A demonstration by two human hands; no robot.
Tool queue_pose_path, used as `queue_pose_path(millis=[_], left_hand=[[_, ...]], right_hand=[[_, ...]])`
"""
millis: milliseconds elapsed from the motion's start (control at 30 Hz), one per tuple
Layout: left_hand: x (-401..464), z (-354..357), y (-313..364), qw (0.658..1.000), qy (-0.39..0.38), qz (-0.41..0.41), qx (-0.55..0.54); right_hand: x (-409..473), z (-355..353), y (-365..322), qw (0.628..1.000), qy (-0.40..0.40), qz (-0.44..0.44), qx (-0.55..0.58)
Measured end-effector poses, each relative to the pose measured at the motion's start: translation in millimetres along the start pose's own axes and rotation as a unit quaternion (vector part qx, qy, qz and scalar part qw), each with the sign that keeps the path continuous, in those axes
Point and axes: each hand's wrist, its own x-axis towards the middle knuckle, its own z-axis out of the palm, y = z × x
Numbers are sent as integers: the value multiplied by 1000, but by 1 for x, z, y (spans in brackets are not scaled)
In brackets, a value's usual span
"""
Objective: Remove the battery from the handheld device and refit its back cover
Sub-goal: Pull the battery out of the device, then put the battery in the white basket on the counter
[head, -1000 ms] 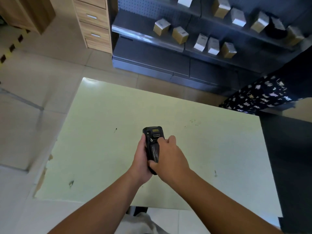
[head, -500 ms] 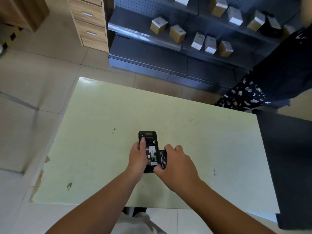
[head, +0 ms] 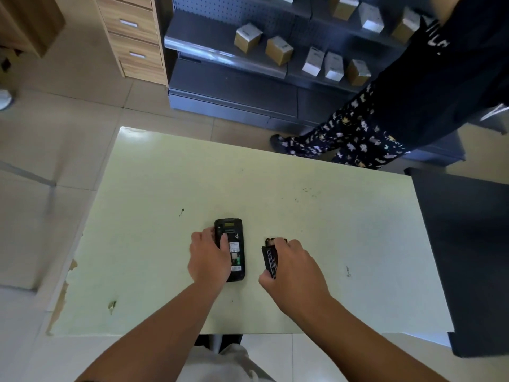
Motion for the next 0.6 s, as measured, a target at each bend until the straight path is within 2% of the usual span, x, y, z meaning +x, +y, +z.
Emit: queue_pose_path(millis=[200,367,600], left_hand=[[-17,-5,-9,994,29,102,-37],[-45,7,-6,985,-30,165,-51],[-97,43,20,958,-131,257,-4]], right_hand=[[-14,-11,13,1000,27,-8,-14],[-25,-22,45,999,40,3,-33],[-56,-38,129,996,53,58,-32]])
